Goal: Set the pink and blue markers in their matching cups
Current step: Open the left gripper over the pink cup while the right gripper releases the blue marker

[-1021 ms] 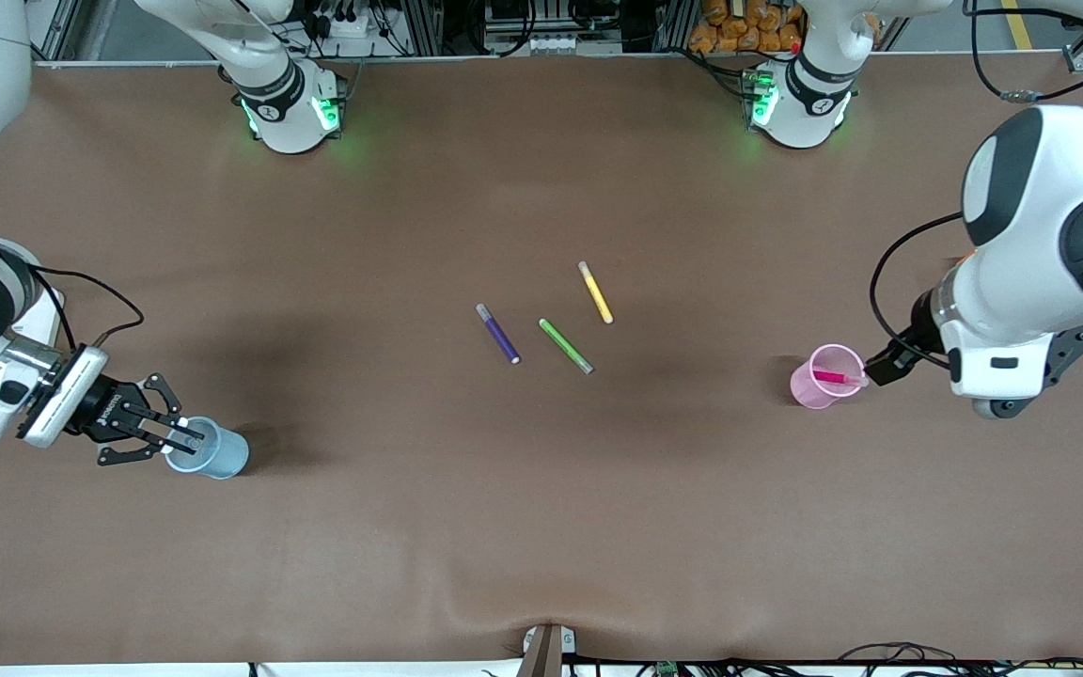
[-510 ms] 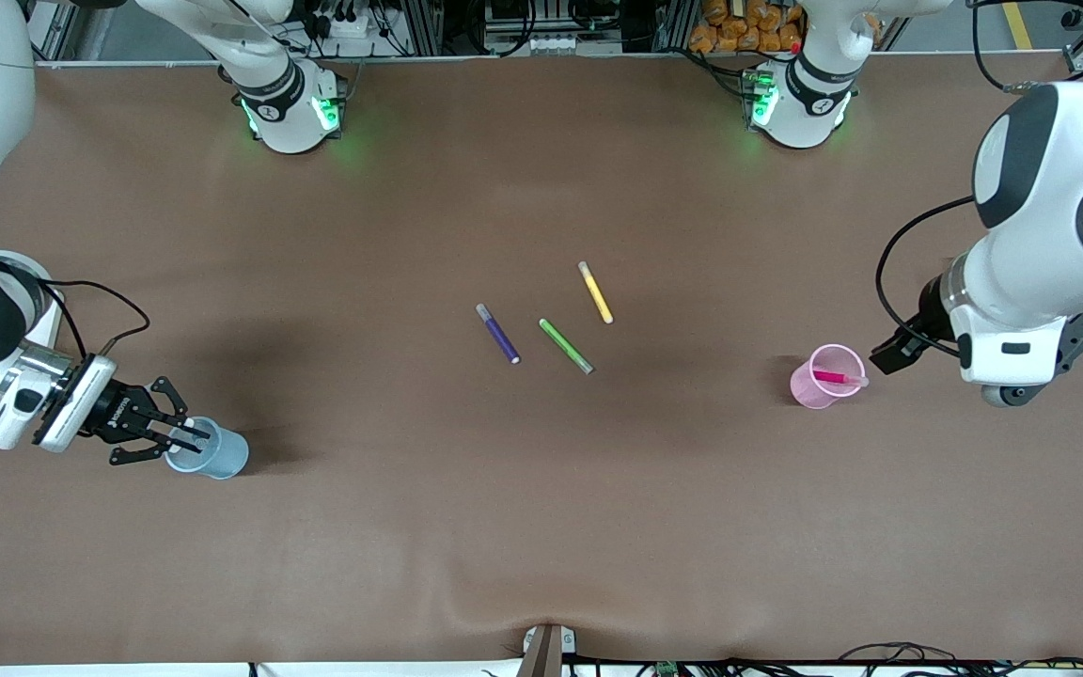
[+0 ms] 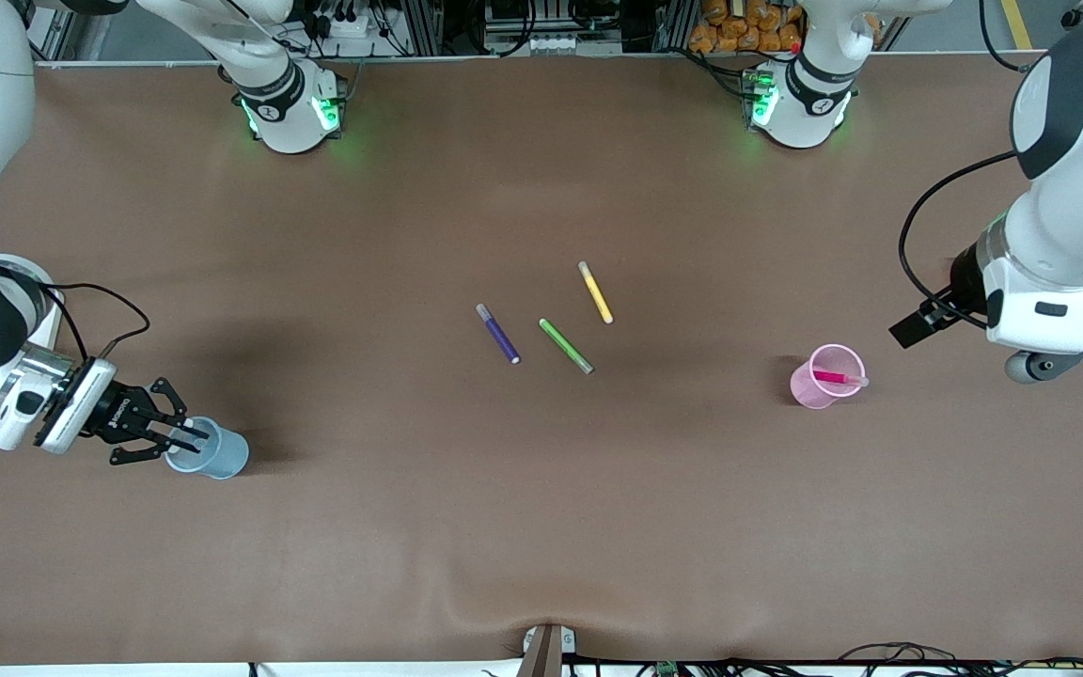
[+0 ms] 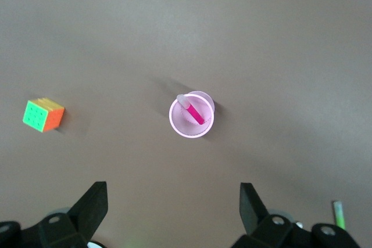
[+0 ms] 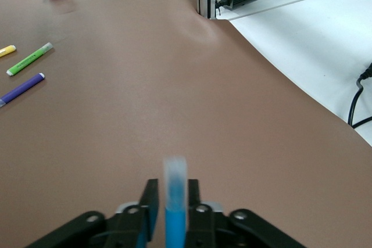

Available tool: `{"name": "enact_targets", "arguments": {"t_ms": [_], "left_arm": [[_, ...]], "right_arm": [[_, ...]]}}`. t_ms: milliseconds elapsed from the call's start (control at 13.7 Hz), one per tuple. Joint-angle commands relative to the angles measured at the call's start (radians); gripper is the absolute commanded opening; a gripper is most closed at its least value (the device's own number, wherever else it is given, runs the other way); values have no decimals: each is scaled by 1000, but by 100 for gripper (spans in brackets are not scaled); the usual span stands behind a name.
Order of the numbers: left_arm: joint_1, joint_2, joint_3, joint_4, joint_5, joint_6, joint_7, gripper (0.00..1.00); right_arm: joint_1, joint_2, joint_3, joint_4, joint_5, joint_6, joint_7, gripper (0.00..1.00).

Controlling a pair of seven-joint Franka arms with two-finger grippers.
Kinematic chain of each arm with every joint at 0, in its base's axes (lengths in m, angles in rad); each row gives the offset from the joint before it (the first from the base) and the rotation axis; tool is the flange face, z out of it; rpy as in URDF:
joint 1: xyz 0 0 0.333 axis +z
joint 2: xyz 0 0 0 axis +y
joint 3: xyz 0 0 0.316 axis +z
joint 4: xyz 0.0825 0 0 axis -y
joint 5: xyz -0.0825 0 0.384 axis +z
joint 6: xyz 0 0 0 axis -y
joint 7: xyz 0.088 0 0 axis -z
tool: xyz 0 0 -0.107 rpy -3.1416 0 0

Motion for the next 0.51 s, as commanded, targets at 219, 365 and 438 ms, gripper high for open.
{"name": "enact_targets", "arguments": {"t_ms": [219,365,438], "left_arm": [[70,-86,1,-12,-25,-14,362,100],[104,-106,3,-17,-80,-40,428,100],[112,-123,10,-21,-118,-48,445,100]], "right_arm": [[-5,-10,7,30,12,-3,61,100],[0,-28,5,42,-35,-1,131,100],[6,-34,5,47,-72,-1,186,100]]}}
